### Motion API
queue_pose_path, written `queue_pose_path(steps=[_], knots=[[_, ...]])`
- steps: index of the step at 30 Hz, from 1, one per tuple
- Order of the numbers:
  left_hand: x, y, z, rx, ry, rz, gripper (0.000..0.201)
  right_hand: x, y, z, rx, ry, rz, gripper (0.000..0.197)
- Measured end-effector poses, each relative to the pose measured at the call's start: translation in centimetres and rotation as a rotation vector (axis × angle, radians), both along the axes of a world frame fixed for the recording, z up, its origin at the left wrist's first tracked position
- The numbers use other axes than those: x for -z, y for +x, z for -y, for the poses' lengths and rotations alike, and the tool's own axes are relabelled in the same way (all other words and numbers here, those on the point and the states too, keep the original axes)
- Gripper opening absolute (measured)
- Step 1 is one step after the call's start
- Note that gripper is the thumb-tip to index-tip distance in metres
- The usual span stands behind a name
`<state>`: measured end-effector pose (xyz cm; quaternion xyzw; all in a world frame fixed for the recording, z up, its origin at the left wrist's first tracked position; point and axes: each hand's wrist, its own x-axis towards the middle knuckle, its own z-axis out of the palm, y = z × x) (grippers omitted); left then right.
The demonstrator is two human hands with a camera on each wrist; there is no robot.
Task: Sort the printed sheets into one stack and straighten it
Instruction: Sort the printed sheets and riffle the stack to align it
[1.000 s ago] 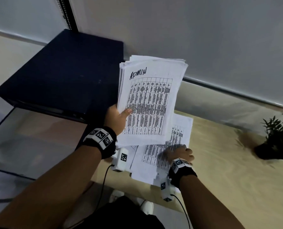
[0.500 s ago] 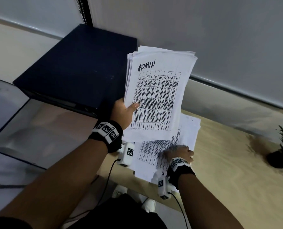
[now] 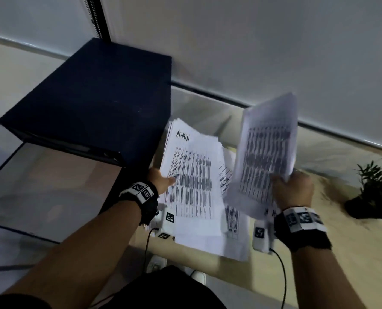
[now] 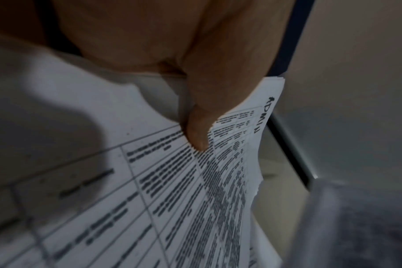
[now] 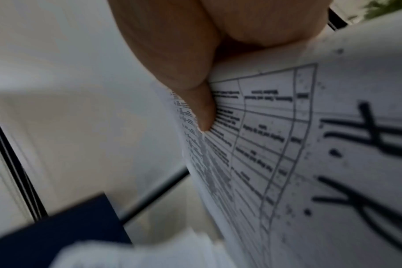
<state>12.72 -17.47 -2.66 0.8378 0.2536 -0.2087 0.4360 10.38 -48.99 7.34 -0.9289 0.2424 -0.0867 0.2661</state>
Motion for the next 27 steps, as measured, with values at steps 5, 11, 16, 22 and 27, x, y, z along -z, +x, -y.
queue_pose_path(steps=[5,11,16,22,27], knots=[[1.5,-1.5,-0.1,0.116,0.11,-0.188,0.09,-2.7,-1.0,-0.5,0.092,0.305,0.093,0.029],[1.6,-1.1,0.5,-0.073,-0.028,-0.028,0.065,6.3,-1.6,-5.4,0.011,0.439,-0.26,0.036],[0.8,-0.7,0.7,0.038,0.009,0.012,0.07,11.7,-1.9,-10.3,-0.17,0.338,-0.58,0.056],[-2.6,-1.2,1.3,0.127,0.188,0.205,0.035,14.0,-0.8,-9.3,0.148,0.061,-0.603,0.065],[-8.3,-0.9,0.5,0.067,0.315,0.619,0.015,13.6,-0.8,-11.6,0.199,0.097,-0.591,0.091]])
